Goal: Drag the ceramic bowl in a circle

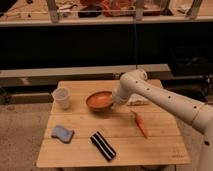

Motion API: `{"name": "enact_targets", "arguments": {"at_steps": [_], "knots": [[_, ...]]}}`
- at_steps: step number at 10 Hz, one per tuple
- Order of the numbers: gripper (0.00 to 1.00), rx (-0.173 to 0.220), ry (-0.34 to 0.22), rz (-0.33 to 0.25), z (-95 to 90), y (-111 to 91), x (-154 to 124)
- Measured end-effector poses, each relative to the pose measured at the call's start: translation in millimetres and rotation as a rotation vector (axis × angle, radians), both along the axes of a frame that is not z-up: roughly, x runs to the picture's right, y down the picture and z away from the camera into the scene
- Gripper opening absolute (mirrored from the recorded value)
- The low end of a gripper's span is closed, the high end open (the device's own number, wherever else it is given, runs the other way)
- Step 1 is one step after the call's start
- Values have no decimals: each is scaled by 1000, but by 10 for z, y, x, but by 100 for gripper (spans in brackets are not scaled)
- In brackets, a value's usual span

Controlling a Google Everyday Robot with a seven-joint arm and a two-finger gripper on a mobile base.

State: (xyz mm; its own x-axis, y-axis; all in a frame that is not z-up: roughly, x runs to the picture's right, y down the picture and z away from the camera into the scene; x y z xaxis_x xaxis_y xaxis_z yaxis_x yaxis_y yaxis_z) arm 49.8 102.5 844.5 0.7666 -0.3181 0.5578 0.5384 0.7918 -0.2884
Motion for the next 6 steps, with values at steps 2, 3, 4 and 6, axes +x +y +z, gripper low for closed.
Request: {"name": "enact_targets", "arguments": {"at_steps": [2, 3, 4, 6], "knots": [[1, -18, 28, 45, 82, 38, 149], [1, -33, 49, 81, 132, 83, 288], [1, -50, 75, 124, 178, 137, 469], [1, -67, 107, 162, 174, 220, 678]]}}
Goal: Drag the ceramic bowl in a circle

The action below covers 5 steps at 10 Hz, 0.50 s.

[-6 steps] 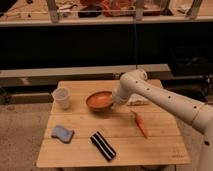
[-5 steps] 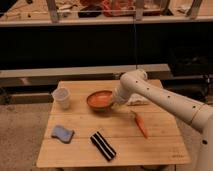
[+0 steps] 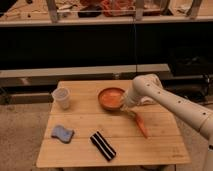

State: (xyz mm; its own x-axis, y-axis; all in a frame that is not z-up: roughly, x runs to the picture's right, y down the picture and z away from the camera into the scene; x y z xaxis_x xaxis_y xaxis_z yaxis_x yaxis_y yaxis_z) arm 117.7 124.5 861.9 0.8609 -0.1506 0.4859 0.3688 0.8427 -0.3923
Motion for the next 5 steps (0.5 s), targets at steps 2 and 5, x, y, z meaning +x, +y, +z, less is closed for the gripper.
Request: {"name": "enact_targets", "arguments": {"at_steps": [2, 5], "knots": [[1, -11, 17, 1, -167, 181, 118], [1, -16, 5, -46, -437, 447, 91]]}}
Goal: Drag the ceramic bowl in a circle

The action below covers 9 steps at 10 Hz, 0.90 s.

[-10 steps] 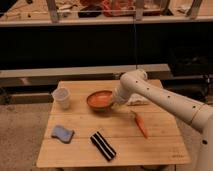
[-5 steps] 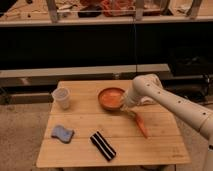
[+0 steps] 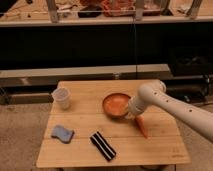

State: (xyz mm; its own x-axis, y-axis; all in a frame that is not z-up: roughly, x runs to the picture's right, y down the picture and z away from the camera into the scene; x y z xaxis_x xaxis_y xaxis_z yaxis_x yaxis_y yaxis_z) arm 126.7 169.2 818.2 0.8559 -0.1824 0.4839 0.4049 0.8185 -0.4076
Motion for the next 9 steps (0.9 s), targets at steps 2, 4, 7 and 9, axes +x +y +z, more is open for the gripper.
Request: {"name": "enact_targets", "arguments": {"at_steps": [2, 4, 7, 9], "knots": [[1, -13, -37, -41, -141, 191, -212], [1, -21, -80, -79, -181, 305, -499], [1, -2, -137, -135, -245, 281, -864], [1, 16, -164, -178, -282, 210, -1072]]}}
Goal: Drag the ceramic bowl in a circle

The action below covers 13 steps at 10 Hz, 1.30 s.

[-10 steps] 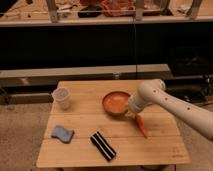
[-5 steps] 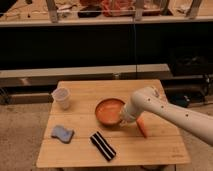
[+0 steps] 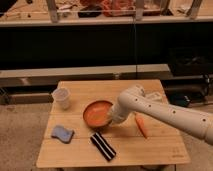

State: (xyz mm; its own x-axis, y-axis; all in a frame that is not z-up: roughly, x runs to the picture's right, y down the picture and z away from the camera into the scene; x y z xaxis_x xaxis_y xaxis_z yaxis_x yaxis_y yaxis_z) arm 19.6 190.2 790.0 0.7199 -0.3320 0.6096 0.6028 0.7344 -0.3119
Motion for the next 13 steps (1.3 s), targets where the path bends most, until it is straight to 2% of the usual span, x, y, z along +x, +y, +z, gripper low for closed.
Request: {"name": "enact_targets", "arguments": {"at_steps": [2, 7, 9, 10, 13], "knots": [[1, 9, -15, -28, 65, -137, -137], [1, 44, -1, -80, 498, -726, -291], [1, 50, -3, -100, 592, -847, -378], [1, 48, 1, -89, 696, -953, -379], [1, 24, 31, -30, 838, -1040, -108]]}}
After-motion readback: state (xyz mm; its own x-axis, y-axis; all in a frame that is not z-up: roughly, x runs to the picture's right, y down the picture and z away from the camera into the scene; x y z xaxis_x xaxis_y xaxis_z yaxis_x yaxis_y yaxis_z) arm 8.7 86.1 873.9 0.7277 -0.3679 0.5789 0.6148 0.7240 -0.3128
